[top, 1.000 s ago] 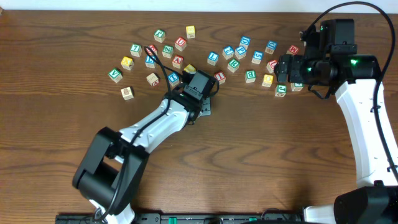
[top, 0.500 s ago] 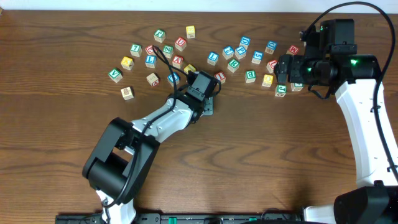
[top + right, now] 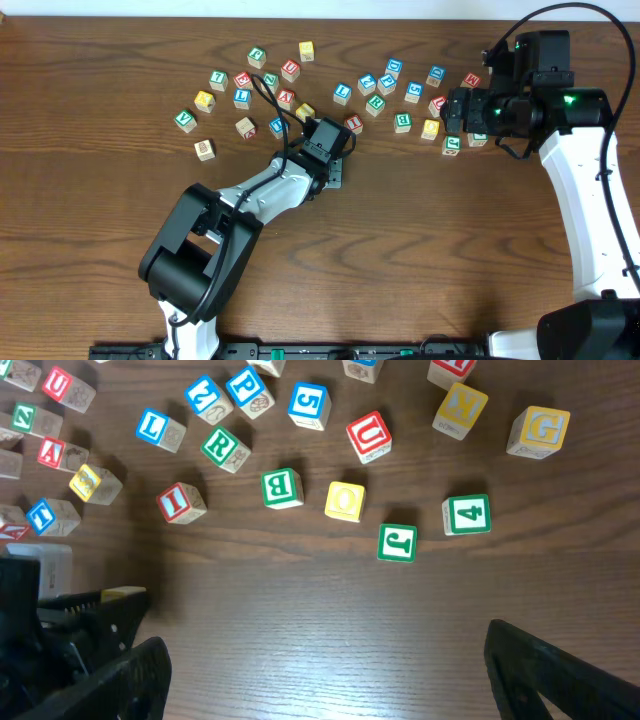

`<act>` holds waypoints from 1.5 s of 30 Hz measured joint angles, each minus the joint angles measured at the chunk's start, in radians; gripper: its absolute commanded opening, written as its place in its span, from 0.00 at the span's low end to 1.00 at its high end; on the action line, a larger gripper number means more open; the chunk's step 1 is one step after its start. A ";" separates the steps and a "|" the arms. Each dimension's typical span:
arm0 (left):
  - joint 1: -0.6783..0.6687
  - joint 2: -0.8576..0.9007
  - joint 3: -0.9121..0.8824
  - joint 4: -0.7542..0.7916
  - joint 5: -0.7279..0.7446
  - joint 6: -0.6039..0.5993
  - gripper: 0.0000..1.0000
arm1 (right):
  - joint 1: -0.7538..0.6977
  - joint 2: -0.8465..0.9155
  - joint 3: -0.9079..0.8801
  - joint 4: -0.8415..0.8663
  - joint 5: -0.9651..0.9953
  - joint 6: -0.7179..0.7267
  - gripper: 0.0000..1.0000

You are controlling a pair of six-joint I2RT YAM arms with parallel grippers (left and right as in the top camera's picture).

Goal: Spell out CORL
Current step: 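Set the C block down at center and retract the left arm, then move the right gripper down onto the yellow O block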

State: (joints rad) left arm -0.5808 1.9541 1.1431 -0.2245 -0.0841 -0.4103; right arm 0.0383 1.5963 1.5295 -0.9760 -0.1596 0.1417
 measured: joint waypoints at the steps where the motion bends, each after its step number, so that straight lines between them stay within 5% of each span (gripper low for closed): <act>1: 0.000 0.000 0.000 -0.002 0.000 0.000 0.51 | 0.000 0.000 0.000 0.000 0.000 0.000 0.95; 14: 0.002 -0.062 0.000 -0.033 0.000 0.093 0.56 | 0.000 0.000 0.000 0.002 0.000 0.000 0.95; 28: 0.124 -0.515 0.015 -0.138 0.000 0.175 0.52 | 0.000 0.000 0.000 0.026 0.003 0.000 0.99; 40: 0.361 -0.398 0.559 -0.625 0.041 0.289 0.52 | 0.000 0.000 -0.001 0.068 0.011 0.000 0.99; 45: 0.391 -0.271 0.712 -0.701 0.049 0.309 0.52 | 0.000 0.000 -0.001 0.068 0.012 0.000 0.99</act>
State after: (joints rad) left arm -0.1894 1.6829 1.8549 -0.9253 -0.0353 -0.1013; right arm 0.0383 1.5963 1.5284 -0.9081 -0.1478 0.1413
